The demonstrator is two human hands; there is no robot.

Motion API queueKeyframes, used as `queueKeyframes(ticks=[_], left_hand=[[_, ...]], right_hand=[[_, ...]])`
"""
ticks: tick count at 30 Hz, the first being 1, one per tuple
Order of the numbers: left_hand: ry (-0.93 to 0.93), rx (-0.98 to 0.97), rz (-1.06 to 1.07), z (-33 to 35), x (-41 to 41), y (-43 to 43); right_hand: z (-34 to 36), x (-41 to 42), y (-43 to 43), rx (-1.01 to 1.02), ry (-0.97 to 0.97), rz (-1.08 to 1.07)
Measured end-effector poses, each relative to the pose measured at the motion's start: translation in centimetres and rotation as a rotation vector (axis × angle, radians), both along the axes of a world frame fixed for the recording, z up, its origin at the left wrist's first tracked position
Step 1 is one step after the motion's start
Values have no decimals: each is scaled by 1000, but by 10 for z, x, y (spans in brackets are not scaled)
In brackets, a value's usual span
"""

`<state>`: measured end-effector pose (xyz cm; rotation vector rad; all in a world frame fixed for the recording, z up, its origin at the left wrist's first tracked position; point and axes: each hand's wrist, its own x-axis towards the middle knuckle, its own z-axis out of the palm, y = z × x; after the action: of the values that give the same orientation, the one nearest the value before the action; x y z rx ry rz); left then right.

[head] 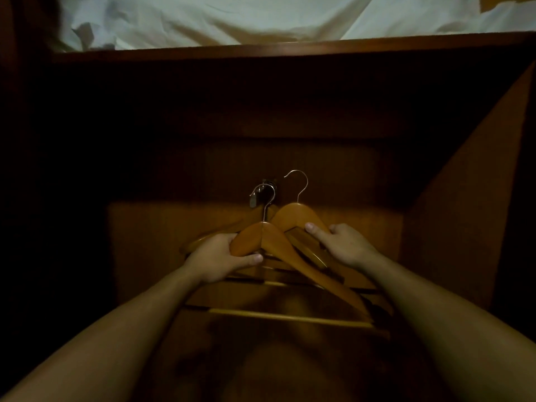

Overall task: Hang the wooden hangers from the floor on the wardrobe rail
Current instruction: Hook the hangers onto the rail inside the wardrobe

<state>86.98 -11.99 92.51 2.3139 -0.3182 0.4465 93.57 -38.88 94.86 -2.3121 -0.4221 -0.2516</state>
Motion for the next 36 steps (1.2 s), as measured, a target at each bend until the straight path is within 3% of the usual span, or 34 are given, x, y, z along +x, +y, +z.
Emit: queueKeyframes(ticks=[18, 36], left_hand=[[-56, 15, 88, 9, 76, 4], [-10, -8, 107, -1, 98, 18]], right_hand=[[5, 118, 60, -106, 84, -21], [-15, 154, 78, -149, 157, 30]])
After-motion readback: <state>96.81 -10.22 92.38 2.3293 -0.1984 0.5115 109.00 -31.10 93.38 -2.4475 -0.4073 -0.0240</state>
